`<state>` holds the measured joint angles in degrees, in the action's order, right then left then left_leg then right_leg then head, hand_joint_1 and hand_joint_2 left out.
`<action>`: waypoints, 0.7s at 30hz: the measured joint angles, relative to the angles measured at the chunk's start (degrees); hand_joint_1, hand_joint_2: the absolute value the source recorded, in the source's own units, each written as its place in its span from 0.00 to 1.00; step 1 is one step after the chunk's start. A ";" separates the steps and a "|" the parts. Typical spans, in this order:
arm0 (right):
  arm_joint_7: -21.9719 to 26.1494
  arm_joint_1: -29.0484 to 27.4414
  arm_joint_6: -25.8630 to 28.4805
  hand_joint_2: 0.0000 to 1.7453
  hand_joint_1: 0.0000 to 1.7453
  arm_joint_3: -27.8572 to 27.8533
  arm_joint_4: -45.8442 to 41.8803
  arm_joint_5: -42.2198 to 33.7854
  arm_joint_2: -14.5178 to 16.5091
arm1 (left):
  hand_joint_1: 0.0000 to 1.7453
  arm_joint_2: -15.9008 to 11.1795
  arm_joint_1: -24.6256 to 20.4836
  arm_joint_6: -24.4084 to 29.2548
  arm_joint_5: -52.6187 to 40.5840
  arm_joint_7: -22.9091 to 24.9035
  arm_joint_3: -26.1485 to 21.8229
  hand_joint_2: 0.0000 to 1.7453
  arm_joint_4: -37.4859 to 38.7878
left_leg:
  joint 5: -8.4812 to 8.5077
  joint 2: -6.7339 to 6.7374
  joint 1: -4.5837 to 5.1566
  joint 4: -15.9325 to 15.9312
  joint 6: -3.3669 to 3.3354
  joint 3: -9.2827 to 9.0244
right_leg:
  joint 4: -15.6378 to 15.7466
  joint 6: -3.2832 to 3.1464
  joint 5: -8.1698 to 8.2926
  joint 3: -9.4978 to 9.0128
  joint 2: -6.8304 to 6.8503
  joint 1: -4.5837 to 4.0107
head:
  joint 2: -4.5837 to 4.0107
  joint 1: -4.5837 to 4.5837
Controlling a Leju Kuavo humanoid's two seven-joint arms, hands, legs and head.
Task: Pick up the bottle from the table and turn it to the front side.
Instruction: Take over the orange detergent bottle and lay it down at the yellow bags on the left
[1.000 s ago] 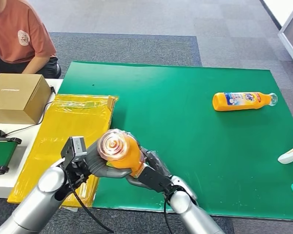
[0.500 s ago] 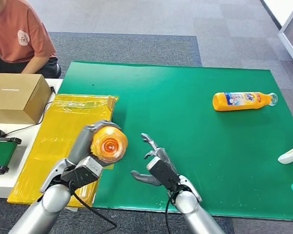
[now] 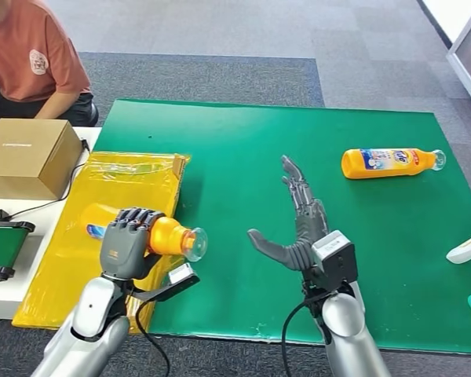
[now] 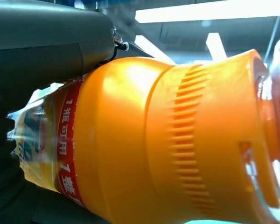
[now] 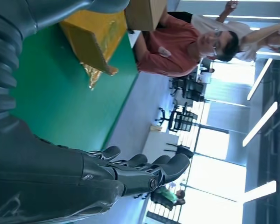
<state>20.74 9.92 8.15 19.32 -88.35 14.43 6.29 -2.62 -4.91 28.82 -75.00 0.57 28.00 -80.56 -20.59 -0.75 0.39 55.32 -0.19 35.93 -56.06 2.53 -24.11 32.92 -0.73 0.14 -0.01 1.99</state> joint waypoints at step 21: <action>-0.49 1.09 -3.40 1.00 0.00 2.79 -4.79 0.43 -0.21 | 0.00 4.74 -7.81 -7.26 5.90 -4.24 -0.94 1.00 23.07 | 0.12 -0.02 0.01 -0.01 -0.02 -0.20 | -0.02 0.01 0.05 -0.23 0.02 -0.01 | 0.00 -0.01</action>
<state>20.24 11.01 4.75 22.11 -93.13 14.86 6.08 2.11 -12.72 21.56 -69.10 -3.67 27.06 -57.49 -20.47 -0.77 0.40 55.32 -0.22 35.73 -56.07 2.54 -24.06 32.69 -0.71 0.13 -0.01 1.98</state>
